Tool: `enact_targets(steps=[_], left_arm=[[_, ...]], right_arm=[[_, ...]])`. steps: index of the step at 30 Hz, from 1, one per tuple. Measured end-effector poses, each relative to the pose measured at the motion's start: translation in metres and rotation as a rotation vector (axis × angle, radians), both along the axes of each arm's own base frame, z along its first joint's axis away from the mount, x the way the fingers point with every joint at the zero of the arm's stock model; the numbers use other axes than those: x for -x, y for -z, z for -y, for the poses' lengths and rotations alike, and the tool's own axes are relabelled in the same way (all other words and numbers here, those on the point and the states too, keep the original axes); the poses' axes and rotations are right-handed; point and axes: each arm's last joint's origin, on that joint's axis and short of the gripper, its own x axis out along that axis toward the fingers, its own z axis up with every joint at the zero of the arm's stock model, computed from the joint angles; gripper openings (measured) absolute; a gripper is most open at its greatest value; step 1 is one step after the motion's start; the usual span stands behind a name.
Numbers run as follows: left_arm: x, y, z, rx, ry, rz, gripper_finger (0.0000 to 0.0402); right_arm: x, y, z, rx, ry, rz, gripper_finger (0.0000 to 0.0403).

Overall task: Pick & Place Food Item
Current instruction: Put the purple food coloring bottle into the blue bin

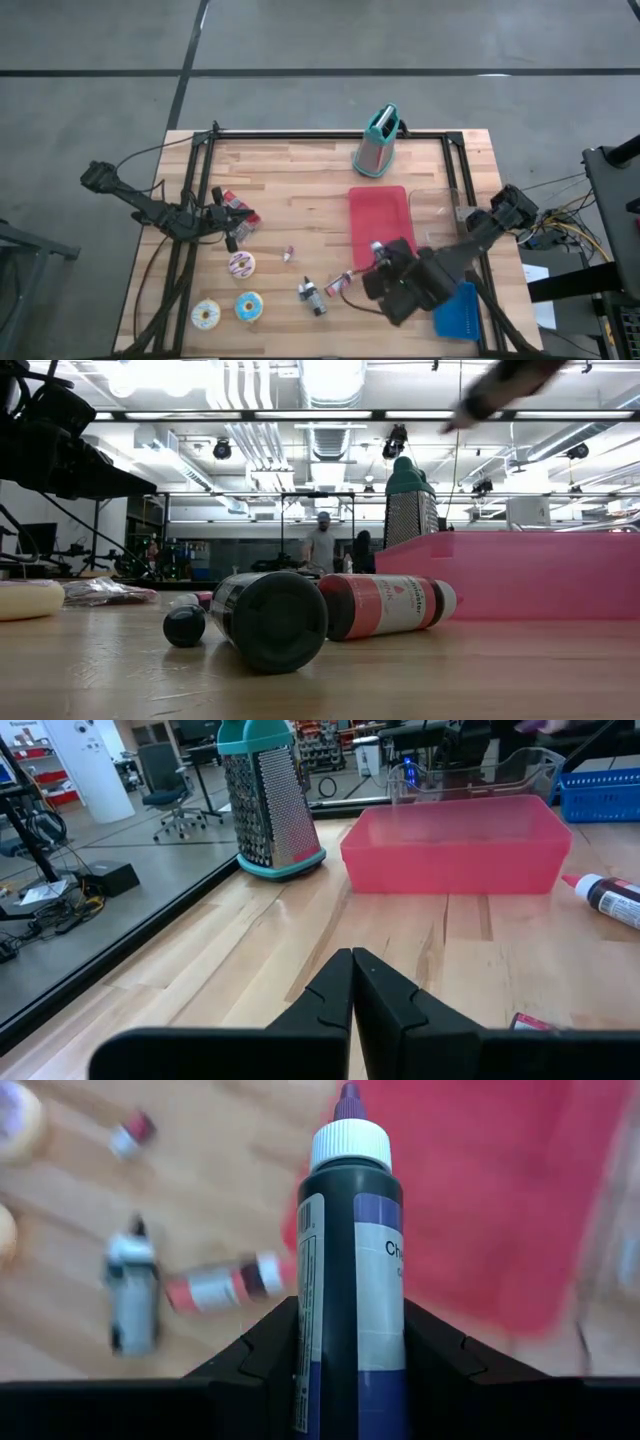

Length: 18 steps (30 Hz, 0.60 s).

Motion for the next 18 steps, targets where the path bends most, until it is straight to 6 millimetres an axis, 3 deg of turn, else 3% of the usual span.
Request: enact_targets(steps=[11, 18], left_arm=[[0.0, 0.0, 0.0, 0.0, 0.0, 0.0, 0.0012], [0.0, 0.0, 0.0, 0.0, 0.0, 0.0, 0.0012]], right_arm=[[0.063, 0.002, -0.055, -0.138, 0.088, -0.082, 0.013], [0.094, 0.002, -0.076, -0.189, 0.074, -0.138, 0.013]])
